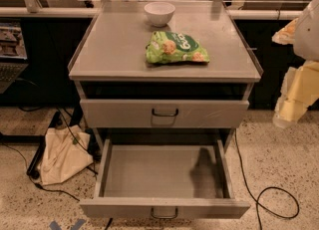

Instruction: Close middle drawer

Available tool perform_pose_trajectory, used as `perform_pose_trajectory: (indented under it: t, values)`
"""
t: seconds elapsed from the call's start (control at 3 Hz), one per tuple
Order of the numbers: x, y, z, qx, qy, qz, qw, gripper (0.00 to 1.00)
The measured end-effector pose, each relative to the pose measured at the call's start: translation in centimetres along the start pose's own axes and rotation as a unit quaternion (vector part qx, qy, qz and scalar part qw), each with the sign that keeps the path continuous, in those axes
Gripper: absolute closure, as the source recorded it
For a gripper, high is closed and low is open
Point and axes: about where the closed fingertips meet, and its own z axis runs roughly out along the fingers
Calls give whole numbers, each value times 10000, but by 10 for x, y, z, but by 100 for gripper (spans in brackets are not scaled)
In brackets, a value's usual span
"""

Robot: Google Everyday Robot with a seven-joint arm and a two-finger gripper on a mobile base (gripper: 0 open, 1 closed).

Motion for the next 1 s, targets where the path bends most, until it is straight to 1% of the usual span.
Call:
perform_pose_trajectory:
  t: [0.33, 0.67, 1.0]
  values:
    - [0, 0, -1, 14, 0, -7, 10000, 0]
    - [-4, 4, 2, 285, -154, -32, 9995, 0]
    - [21, 44, 56, 204, -818, 791, 9933, 0]
